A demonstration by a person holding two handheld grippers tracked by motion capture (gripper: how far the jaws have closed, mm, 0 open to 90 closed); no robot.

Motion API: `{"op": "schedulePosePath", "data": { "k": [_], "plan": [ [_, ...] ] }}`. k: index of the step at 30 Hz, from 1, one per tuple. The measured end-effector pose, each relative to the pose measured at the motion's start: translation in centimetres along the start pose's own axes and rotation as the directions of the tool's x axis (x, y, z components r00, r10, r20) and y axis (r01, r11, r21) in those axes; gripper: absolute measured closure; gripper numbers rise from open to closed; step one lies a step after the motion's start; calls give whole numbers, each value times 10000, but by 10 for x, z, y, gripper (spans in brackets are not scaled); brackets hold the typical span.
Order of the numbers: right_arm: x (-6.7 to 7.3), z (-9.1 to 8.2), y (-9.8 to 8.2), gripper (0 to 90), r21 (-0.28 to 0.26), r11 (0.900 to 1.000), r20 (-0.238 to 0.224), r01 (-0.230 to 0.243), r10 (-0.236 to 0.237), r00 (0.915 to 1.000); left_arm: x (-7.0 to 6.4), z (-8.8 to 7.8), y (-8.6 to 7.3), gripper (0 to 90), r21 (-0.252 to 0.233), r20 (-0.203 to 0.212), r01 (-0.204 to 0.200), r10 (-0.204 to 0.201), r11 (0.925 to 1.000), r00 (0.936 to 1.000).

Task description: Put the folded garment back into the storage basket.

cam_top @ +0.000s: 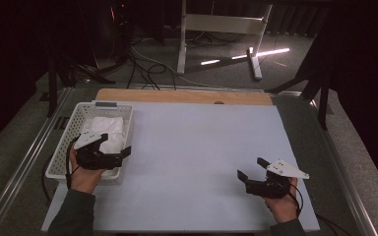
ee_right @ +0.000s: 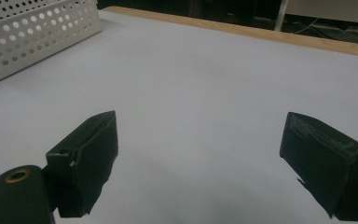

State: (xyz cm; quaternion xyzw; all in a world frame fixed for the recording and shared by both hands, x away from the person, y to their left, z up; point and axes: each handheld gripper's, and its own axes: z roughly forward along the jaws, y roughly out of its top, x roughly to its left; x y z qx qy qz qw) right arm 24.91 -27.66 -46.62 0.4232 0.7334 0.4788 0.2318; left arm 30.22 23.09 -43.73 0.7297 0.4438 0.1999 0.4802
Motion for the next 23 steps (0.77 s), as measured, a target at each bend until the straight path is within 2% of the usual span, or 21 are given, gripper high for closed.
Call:
{"op": "schedulePosePath", "data": {
  "k": [7,23],
  "plan": [
    [-1,-1,0,113,-105,9999,13,44,-44,10000,-5,0,-4,2,-150,278,-160,164,9998,9995],
    [-1,1,-2,113,-133,9999,-14,106,-106,9999,-9,-3,-6,2,-564,145,-391,400,9976,9991]
  ]
}}
